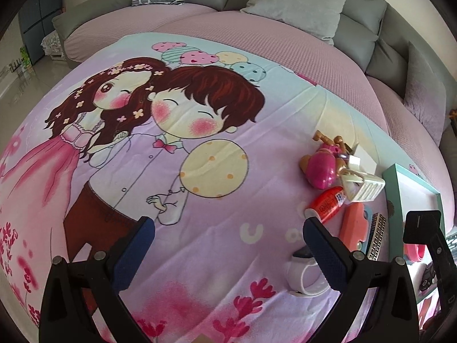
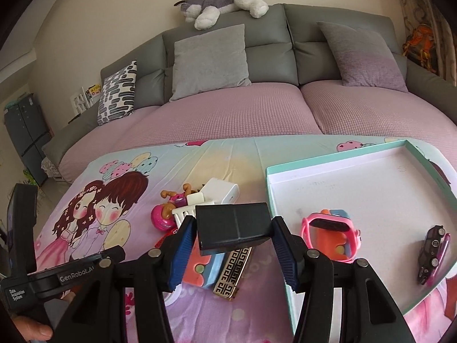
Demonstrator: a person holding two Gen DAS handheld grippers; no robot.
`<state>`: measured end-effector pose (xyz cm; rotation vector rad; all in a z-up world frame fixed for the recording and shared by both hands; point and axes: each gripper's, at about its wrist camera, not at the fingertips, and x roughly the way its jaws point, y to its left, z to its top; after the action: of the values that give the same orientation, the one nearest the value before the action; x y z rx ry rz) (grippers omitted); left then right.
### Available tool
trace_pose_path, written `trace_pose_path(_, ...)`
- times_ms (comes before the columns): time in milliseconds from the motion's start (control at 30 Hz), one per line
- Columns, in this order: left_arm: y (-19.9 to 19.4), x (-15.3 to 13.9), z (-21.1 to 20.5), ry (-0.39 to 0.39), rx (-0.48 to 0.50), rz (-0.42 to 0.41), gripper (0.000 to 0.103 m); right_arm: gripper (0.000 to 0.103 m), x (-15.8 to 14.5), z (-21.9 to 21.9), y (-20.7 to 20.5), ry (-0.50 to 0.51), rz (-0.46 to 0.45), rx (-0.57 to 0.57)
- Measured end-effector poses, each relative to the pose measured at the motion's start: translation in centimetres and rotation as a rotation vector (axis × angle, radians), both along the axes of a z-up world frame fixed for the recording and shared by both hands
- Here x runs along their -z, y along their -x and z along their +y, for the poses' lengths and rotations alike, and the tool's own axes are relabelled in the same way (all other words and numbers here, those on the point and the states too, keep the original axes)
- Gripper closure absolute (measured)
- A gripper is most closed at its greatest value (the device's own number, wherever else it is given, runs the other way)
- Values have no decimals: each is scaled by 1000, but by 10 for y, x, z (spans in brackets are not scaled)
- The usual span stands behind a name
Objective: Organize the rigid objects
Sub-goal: 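Lift the charger toward the tray with the right tool while the left tool grasps the white watch band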
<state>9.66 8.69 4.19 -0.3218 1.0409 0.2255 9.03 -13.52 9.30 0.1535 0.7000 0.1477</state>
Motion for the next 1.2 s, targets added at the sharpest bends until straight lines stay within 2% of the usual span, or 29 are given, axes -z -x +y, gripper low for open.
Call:
trace_pose_path(133, -2, -2, -22, 18, 84, -8, 0, 46, -2, -14, 2, -9, 6, 37)
trace_pose_path(400, -6, 7, -59, -26, 229, 43, 0, 46, 0, -30, 2, -16, 33, 77)
trace_pose_path(633, -5, 17, -77, -129, 276, 92, 0, 46, 2, -38, 2, -35, 47, 97)
trace_pose_path(833, 0, 18, -89, -191, 324, 86, 1, 46, 2, -42, 2, -46, 53, 103)
trace_pose_path(900, -1, 19, -90, -209, 333, 87, 11, 46, 2, -43, 2, -50, 54, 106)
trace_pose_path(933, 0, 20, -90, -213, 333, 91, 21, 46, 2, -44, 2, -53, 54, 108)
trace_pose_path(1033, -1, 22, -88, -205, 337, 97, 31, 46, 2, -47, 2, -58, 57, 113)
trace_pose_path(1100, 0, 19, -88, -200, 338, 82, 46, 46, 2, -48, 2, -62, 59, 116)
trace_pose_path(1133, 0, 17, -88, -208, 334, 74, 50, 46, 2, -48, 2, -64, 59, 117)
trace_pose_path(1200, 1, 15, -88, -222, 330, 70, 50, 46, 2, -49, 2, -66, 58, 119)
